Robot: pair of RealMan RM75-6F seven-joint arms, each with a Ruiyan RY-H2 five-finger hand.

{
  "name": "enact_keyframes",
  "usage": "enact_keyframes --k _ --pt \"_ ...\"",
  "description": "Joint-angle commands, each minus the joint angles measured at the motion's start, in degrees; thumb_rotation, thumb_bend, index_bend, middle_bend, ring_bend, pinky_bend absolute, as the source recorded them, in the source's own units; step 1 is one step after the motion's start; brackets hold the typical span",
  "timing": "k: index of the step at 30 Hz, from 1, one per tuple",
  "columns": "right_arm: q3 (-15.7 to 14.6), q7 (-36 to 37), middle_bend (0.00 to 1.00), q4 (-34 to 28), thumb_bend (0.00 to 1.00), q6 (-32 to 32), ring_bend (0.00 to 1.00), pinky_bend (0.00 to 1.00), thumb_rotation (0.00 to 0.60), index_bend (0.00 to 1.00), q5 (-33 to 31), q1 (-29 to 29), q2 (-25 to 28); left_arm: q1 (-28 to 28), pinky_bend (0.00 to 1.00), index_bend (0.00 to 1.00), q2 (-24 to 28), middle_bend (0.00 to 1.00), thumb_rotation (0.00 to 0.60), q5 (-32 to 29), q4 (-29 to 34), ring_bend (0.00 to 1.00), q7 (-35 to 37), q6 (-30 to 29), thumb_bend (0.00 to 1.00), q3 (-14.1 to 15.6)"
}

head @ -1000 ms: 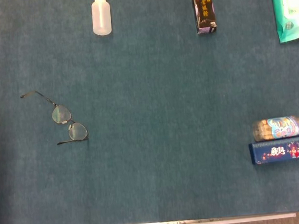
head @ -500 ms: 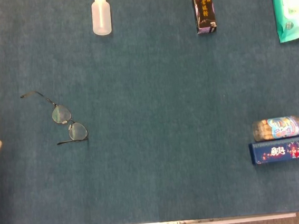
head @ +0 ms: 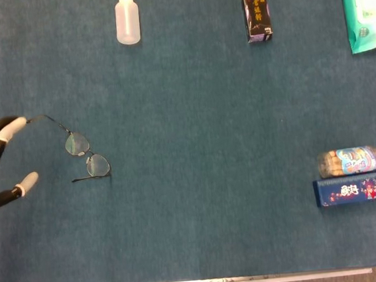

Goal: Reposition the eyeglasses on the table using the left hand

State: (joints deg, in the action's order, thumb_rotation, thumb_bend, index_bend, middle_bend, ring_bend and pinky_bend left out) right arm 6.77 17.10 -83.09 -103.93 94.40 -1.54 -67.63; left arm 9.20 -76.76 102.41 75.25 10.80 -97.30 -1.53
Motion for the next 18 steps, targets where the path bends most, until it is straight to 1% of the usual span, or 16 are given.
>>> enact_keyframes --k 1,5,12,18 --pt "0.00 0.16 0.57 0.29 0.31 -0.16 0.51 0.56 0.600 0.60 0.19 0.14 -0.19 1.45 0.54 0.13 -0.12 0.18 0.600 0.27 0.79 0.30 -1.00 1.90 0.07 0.22" --pt "-0.07 -0.01 0.57 0.35 0.31 0.29 0.51 0.55 0.600 0.60 0.08 0.08 -0.20 1.93 0.51 0.13 -0.61 0.18 0.600 0.74 1.00 0.27 -0.91 2.64 0.07 1.06" --pt "-0.16 -0.05 0.57 0.20 0.31 0.44 0.51 0.55 0.600 0.60 0.32 0.06 -0.12 1.72 0.50 0.13 -1.69 0.18 0.600 1.09 -0.43 0.27 -1.67 2.32 0.07 2.04" --pt "-0.29 -0.12 0.57 0.13 0.31 0.54 0.51 0.54 0.600 0.60 0.53 0.08 -0.06 1.85 0.50 0.13 -2.38 0.18 0.600 0.87 -1.87 0.27 -3.47 3.84 0.07 3.09"
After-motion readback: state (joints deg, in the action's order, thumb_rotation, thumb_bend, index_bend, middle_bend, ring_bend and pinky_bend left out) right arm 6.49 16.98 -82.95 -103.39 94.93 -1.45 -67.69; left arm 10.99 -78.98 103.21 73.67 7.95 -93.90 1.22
